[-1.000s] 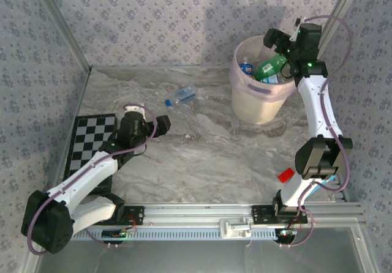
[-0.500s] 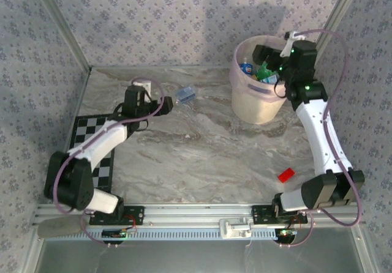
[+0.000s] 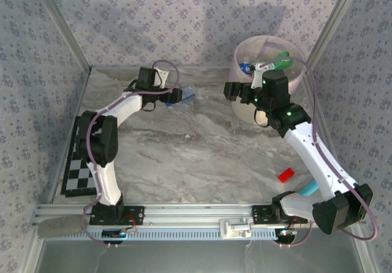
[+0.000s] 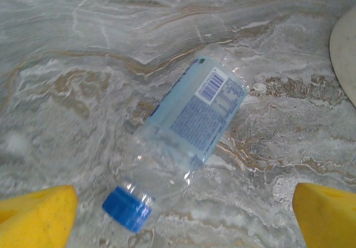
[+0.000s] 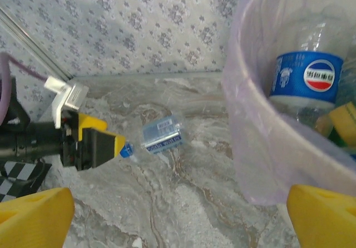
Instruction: Put the plastic bottles in the bin
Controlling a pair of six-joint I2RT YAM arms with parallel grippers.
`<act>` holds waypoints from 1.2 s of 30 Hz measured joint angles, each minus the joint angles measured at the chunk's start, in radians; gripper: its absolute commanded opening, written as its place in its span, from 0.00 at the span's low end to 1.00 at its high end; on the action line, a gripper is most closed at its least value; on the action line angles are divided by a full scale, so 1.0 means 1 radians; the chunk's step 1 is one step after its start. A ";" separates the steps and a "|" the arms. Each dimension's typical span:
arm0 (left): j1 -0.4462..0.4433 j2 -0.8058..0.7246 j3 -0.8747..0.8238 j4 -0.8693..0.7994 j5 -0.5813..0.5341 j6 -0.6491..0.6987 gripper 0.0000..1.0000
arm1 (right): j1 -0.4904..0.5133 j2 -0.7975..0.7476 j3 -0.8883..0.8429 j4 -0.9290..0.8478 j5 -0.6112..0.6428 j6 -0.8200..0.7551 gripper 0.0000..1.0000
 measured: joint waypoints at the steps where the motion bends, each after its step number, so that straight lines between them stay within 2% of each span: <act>1: 0.000 0.021 0.030 -0.022 0.008 0.024 1.00 | 0.001 0.000 -0.009 -0.003 0.000 0.002 1.00; 9: -0.001 0.171 0.243 -0.169 0.038 0.157 0.99 | 0.001 -0.008 -0.018 -0.058 -0.001 0.008 1.00; 13: -0.004 0.253 0.339 -0.240 0.037 0.198 0.95 | 0.001 -0.045 -0.043 -0.071 0.000 0.012 1.00; 27: -0.068 0.380 0.448 -0.390 0.021 0.280 0.81 | 0.002 -0.069 -0.067 -0.098 0.003 0.023 1.00; 30: -0.076 0.389 0.464 -0.410 0.004 0.288 0.72 | 0.001 -0.072 -0.077 -0.101 0.004 0.023 1.00; 34: -0.082 0.407 0.498 -0.411 -0.016 0.298 0.54 | 0.002 -0.076 -0.078 -0.107 0.004 0.026 1.00; 36: -0.082 0.407 0.500 -0.411 -0.023 0.298 0.50 | 0.002 -0.079 -0.078 -0.107 0.004 0.027 1.00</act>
